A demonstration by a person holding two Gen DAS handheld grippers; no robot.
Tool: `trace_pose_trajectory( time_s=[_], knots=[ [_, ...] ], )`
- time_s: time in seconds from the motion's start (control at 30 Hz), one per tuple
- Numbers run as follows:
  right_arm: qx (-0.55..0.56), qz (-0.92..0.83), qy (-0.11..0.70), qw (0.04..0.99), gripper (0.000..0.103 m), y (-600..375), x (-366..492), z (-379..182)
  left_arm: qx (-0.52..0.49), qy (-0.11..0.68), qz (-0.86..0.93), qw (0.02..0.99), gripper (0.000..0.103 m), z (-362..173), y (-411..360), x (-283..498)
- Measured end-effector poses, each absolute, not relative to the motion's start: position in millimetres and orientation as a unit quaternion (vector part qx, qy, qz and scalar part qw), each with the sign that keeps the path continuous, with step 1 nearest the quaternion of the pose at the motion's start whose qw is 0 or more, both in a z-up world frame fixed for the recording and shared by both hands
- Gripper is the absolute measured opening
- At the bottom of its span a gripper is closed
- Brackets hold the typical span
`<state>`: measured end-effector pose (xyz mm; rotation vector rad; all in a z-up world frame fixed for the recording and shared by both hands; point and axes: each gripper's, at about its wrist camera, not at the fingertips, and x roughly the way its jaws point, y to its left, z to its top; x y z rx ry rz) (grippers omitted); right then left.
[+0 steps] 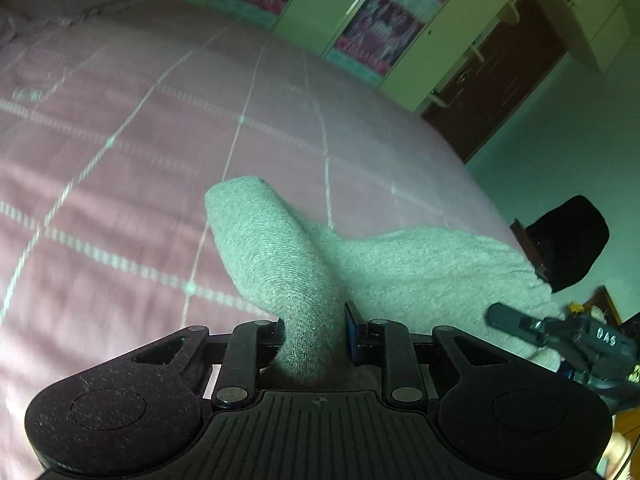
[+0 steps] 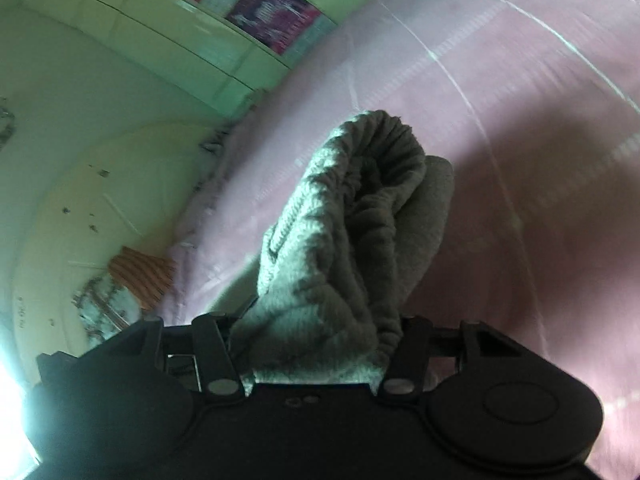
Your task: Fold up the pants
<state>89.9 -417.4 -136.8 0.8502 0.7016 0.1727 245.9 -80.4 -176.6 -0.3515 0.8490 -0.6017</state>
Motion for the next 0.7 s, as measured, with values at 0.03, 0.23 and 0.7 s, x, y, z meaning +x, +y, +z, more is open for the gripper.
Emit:
trace_pose_trajectory(
  time_s=[0.03,0.23,0.7],
  knots=[
    [0.402,0.087,0.325,0.851,0.054,-419.5,94.3,-129.2,-0.170,0.397,-0.287,0.855,0.024,-170.1,-83.1,251.6],
    [0.384,0.105,0.290,0.870,0.054,-433.3,133.9,-99.9,-0.162,0.350,-0.277,0.880,0.024,-134.8,-98.5,298.0],
    [0.316,-0.014,0.407,0.857,0.075,-462.5,226.9,-189.0,-0.003,0.434,-0.179,0.883,0.074,-222.8,-157.4,356.2]
  ],
)
